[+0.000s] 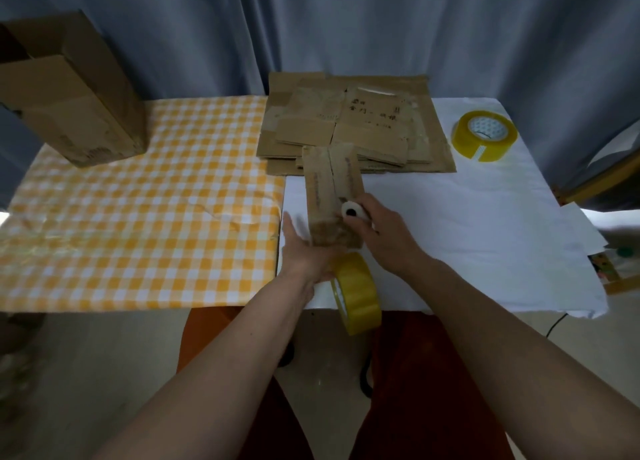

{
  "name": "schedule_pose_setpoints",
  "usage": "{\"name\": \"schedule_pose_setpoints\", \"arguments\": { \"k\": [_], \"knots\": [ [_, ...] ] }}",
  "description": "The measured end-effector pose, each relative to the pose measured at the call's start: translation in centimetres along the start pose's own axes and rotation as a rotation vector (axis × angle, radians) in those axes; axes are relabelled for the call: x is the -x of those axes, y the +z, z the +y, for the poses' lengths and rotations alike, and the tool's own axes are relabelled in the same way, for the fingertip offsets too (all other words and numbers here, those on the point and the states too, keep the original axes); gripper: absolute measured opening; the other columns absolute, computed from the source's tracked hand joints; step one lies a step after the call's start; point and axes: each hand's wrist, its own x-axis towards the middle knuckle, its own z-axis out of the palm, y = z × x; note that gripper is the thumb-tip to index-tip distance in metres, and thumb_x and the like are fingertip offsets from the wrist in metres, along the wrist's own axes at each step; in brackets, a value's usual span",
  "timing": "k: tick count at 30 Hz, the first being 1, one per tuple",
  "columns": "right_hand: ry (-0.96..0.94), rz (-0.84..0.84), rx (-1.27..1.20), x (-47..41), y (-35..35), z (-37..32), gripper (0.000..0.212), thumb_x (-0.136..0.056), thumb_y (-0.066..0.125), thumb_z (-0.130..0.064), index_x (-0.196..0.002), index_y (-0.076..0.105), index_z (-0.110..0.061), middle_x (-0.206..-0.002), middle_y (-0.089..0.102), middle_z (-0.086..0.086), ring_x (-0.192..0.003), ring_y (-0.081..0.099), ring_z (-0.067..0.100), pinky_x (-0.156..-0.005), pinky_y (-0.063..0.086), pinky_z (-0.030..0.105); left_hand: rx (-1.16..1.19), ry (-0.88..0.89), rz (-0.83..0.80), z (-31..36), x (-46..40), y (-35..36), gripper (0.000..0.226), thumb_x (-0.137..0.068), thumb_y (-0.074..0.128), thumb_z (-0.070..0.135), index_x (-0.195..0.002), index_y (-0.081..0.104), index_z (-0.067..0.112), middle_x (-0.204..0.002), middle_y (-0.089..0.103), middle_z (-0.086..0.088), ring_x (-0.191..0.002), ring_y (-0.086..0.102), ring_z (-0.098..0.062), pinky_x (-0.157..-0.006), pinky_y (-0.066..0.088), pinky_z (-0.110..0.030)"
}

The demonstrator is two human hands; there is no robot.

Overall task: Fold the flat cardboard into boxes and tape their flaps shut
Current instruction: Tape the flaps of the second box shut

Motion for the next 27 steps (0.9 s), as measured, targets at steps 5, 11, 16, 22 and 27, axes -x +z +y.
{"name": "schedule_pose_setpoints", "arguments": {
  "k": [5, 11, 16, 22, 27],
  "knots": [
    [0.01, 0.006, -0.101, 0.5, 0.2, 1.2, 0.018, -0.095, 0.053, -0.024, -0.112, 0.052, -0.016, -0.105, 0.063, 0.002, -0.089, 0.061, 0.014, -0.07, 0.05, 0.019, 0.179, -0.138, 0.058, -1.5, 1.3, 1.4, 0.055, -0.073, 0.082, 0.016, -0.115, 0.046, 0.013, -0.103, 0.063, -0.008, -0.088, 0.066, -0.023, -0.063, 0.06, -0.03],
    [0.002, -0.017, -0.029, 0.2, -0.2, 1.4, 0.022, -0.094, 0.055, -0.024, -0.113, 0.053, -0.012, -0.102, 0.063, 0.004, -0.088, 0.061, 0.017, -0.072, 0.048, 0.026, 0.115, -0.219, -0.197, -0.9, 1.7, 0.1, 0.041, -0.076, 0.077, 0.0, -0.11, 0.055, 0.009, -0.093, 0.071, -0.01, -0.069, 0.07, -0.019, -0.061, 0.06, -0.034],
    [-0.003, -0.029, -0.006, 0.1, -0.2, 1.6, 0.025, -0.094, 0.055, -0.025, -0.117, 0.053, -0.014, -0.106, 0.063, 0.004, -0.089, 0.061, 0.015, -0.071, 0.047, 0.018, 0.105, -0.299, -0.234, -0.6, 1.7, -0.5, 0.069, -0.076, 0.076, -0.003, -0.135, 0.043, 0.011, -0.101, 0.068, -0.013, -0.069, 0.07, -0.021, -0.059, 0.06, -0.037],
    [0.031, -0.025, -0.014, -0.5, -0.4, 0.8, 0.012, -0.094, 0.055, -0.025, -0.104, 0.053, -0.018, -0.093, 0.058, -0.006, -0.076, 0.055, 0.001, -0.06, 0.042, 0.007, 0.091, -0.184, -0.148, -0.5, 0.9, 0.1, 0.046, -0.073, 0.077, -0.006, -0.108, 0.055, 0.017, -0.091, 0.064, -0.003, -0.072, 0.066, -0.021, -0.053, 0.058, -0.034],
    [0.046, -0.023, 0.001, -0.8, -0.6, 0.1, 0.011, -0.094, 0.055, -0.025, -0.102, 0.053, -0.017, -0.092, 0.058, -0.004, -0.077, 0.054, 0.005, -0.063, 0.043, 0.017, -0.146, -0.009, 0.016, -1.2, -0.2, 0.4, 0.028, -0.08, 0.077, 0.022, -0.095, 0.054, 0.026, -0.103, 0.063, -0.003, -0.089, 0.065, -0.021, -0.074, 0.057, -0.03]
  ]
}}
